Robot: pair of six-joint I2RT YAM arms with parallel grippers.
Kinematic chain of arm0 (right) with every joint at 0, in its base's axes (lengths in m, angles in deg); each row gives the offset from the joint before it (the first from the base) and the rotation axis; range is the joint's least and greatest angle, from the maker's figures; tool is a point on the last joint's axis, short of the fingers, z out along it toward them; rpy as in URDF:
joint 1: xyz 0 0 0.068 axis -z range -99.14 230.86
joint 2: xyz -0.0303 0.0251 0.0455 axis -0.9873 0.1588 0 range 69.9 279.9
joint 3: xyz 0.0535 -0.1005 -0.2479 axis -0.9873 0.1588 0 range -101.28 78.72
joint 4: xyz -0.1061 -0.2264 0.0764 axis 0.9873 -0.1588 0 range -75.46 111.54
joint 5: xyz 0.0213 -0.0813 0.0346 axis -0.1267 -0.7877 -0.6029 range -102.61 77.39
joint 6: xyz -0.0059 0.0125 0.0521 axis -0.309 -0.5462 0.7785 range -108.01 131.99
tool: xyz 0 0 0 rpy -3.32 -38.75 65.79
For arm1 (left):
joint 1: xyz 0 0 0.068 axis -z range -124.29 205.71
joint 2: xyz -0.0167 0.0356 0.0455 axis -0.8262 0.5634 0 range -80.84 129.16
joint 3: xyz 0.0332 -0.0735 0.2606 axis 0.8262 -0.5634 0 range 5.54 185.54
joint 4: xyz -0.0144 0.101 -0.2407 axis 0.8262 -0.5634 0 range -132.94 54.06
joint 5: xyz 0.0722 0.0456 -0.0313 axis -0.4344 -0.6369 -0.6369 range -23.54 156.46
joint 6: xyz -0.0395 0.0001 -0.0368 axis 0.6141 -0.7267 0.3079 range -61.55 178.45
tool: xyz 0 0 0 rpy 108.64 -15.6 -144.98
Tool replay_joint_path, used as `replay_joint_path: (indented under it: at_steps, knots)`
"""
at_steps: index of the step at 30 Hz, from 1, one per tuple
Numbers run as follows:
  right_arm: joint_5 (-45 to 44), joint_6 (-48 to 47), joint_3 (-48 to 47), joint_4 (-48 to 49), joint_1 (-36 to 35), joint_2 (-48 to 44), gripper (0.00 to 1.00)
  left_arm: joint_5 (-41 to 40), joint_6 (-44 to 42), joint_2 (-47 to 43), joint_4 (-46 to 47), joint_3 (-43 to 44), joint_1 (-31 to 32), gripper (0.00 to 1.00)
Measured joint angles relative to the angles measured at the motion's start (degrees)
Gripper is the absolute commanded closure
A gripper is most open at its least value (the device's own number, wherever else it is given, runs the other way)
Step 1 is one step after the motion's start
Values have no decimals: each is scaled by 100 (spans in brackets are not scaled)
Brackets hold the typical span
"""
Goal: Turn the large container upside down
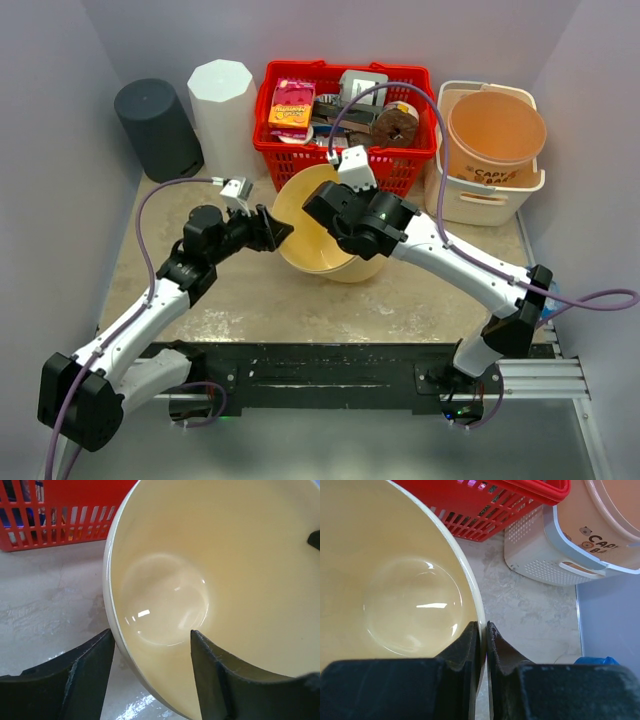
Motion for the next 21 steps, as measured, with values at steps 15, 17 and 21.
replay_joint_path:
  at_steps: [15,17,21]
  knots:
    - [400,52,-48,271,-413,-258,98,-42,168,348,293,-564,-28,67]
    - [426,46,26,393,-422,-289,96,-35,221,420,455,-629,-28,68]
    - [428,31,181,608,-457,-352,92,-37,334,577,745,-730,-33,69]
